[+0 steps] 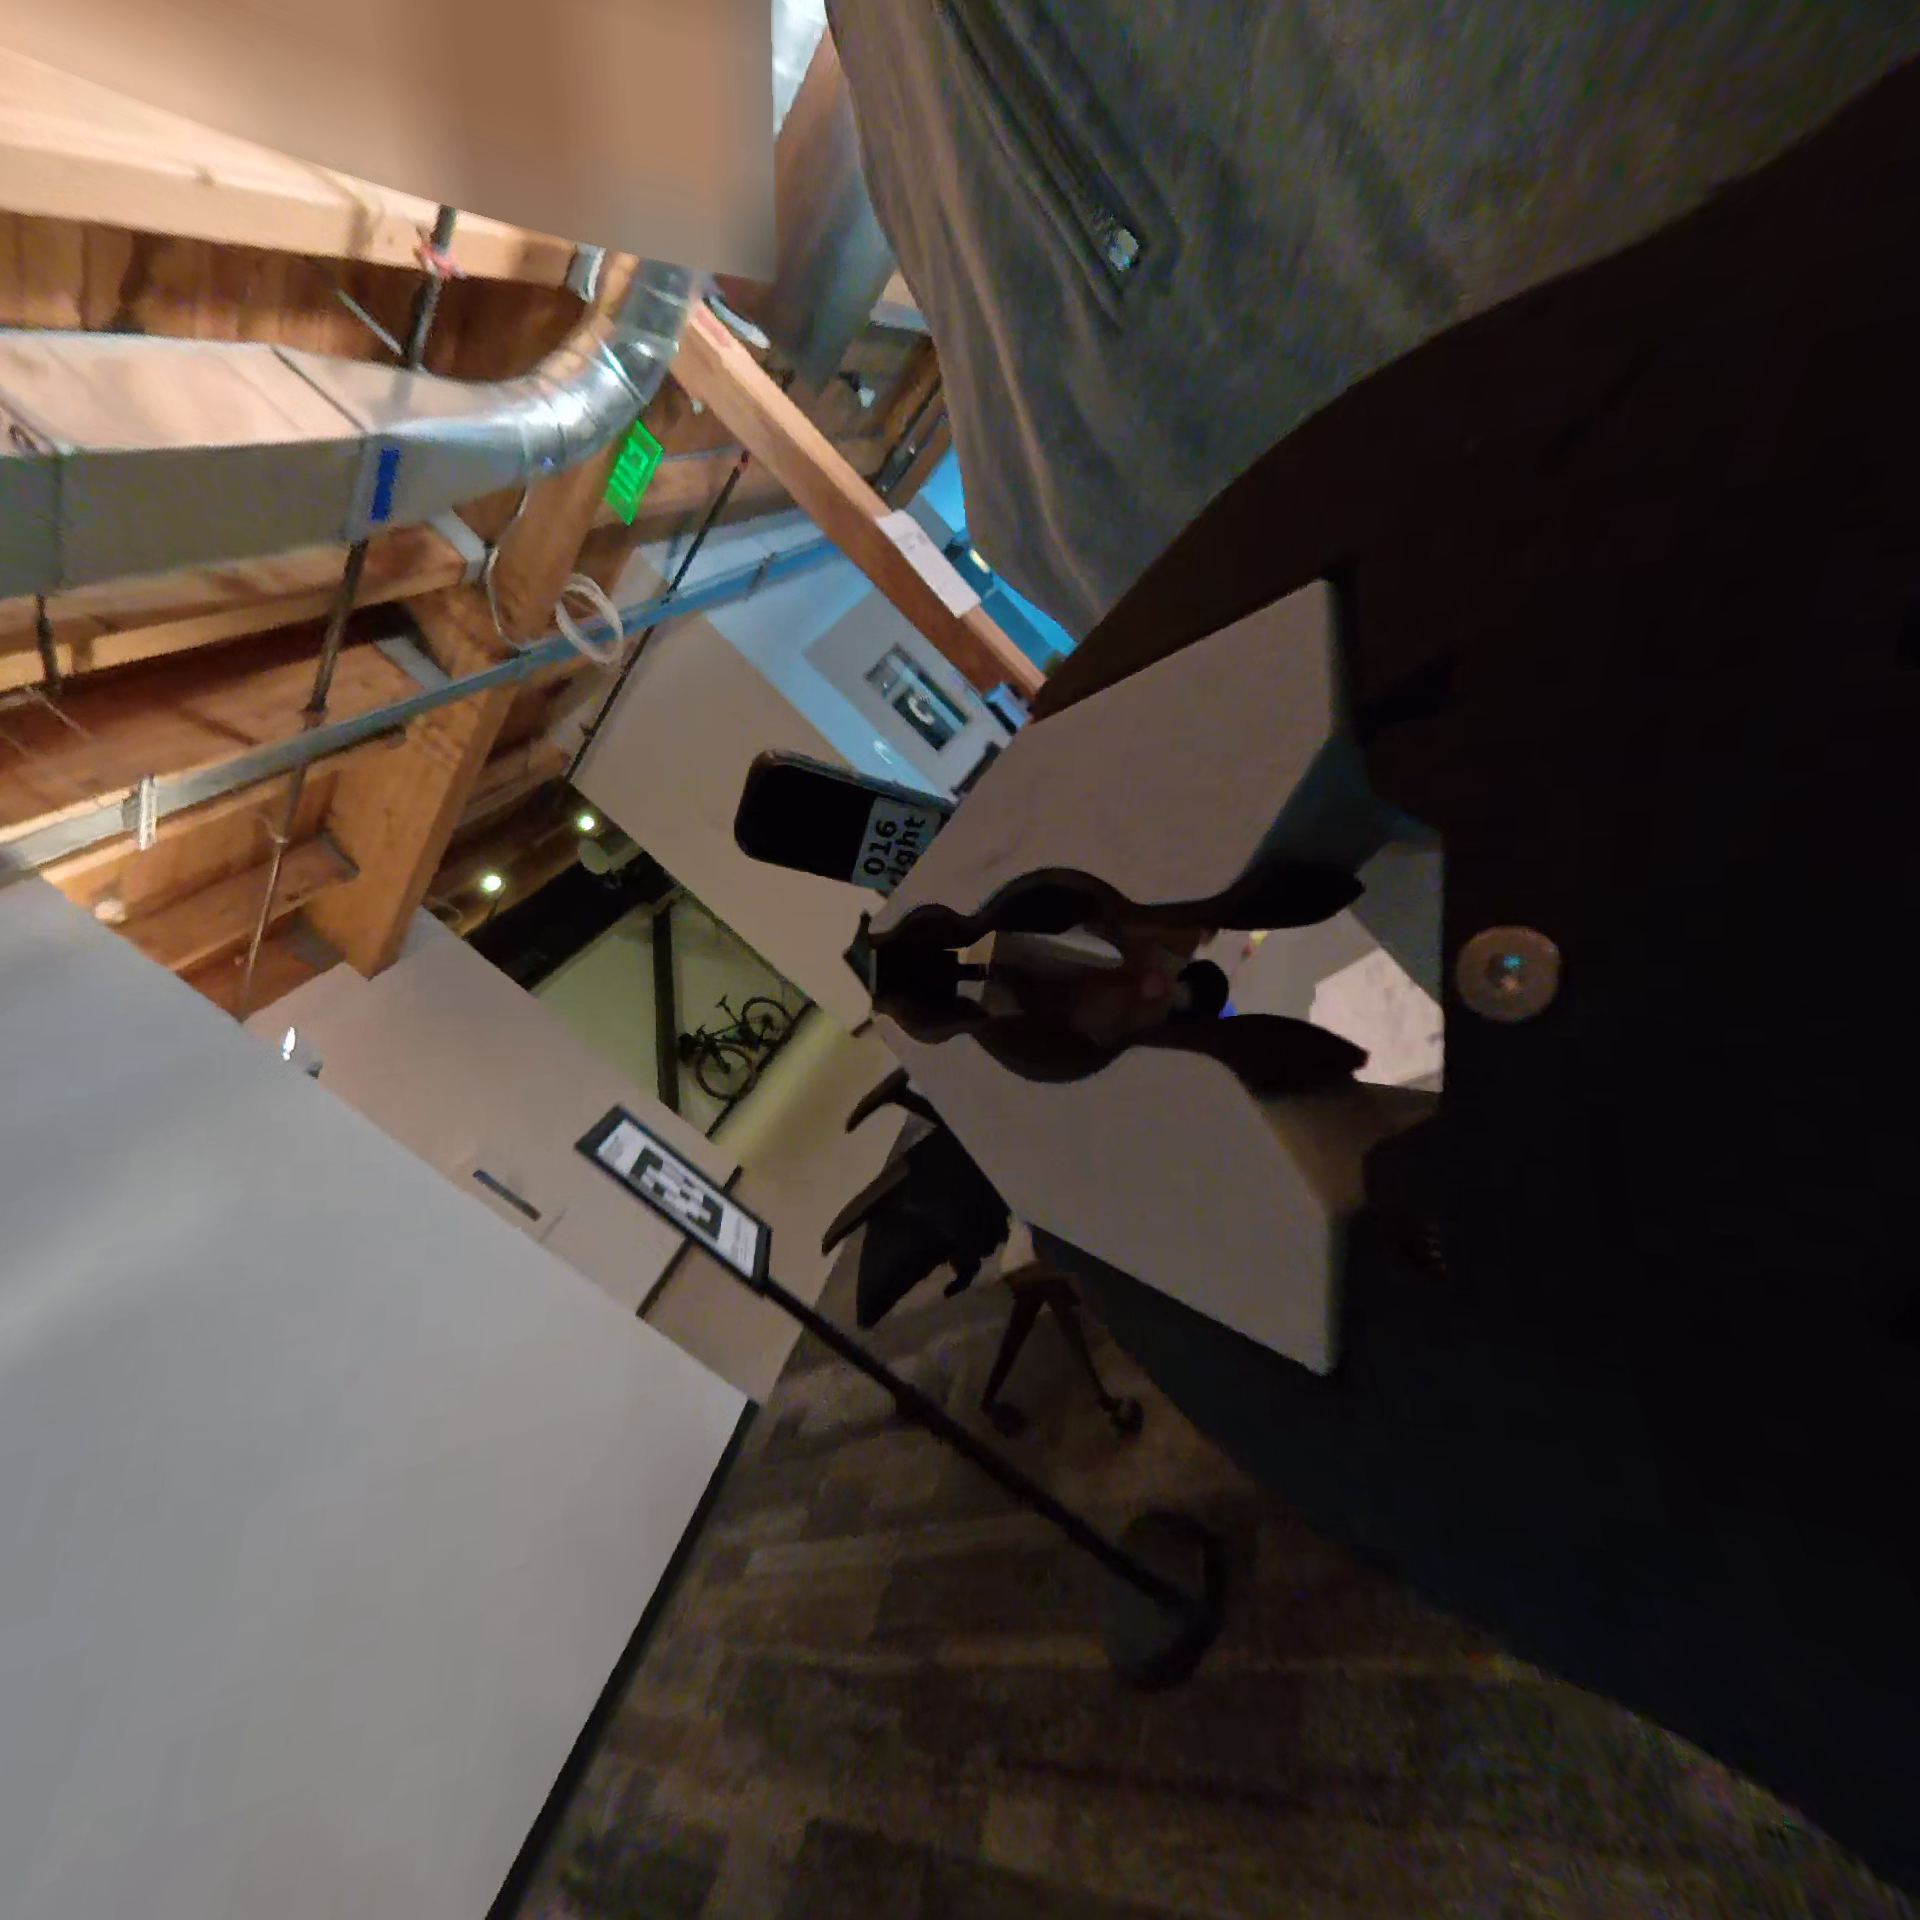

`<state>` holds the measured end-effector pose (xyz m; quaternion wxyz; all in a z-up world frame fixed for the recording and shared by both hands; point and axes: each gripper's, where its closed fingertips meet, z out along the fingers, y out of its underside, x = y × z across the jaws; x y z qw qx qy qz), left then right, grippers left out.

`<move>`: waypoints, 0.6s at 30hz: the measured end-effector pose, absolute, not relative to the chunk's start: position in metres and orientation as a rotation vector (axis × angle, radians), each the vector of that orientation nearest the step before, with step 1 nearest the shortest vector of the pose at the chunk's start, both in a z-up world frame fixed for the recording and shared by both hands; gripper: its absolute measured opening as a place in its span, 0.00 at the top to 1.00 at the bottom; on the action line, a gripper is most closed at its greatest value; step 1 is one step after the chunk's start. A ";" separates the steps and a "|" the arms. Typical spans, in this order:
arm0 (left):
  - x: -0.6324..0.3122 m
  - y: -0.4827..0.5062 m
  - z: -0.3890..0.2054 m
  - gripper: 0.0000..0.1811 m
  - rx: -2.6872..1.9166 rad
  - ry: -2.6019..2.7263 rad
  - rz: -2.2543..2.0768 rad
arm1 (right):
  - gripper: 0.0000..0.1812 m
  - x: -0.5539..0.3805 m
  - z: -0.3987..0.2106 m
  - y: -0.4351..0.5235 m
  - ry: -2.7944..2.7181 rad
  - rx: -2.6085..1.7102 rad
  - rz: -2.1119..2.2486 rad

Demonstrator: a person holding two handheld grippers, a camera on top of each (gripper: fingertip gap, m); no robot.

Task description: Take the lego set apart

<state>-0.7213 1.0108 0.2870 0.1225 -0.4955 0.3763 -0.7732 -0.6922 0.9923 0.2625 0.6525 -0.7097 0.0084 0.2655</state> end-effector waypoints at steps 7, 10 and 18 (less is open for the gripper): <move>-0.534 1.108 0.301 0.96 -1.417 1.240 -2.087 | 0.94 -0.500 0.324 1.083 0.014 -1.554 0.510; -0.456 1.137 0.302 0.96 -1.395 1.229 -2.138 | 0.95 -0.424 0.325 1.110 0.022 -1.623 0.409; -0.215 1.216 0.245 0.96 -1.384 1.363 -2.234 | 0.96 -0.201 0.284 1.174 0.208 -1.639 0.193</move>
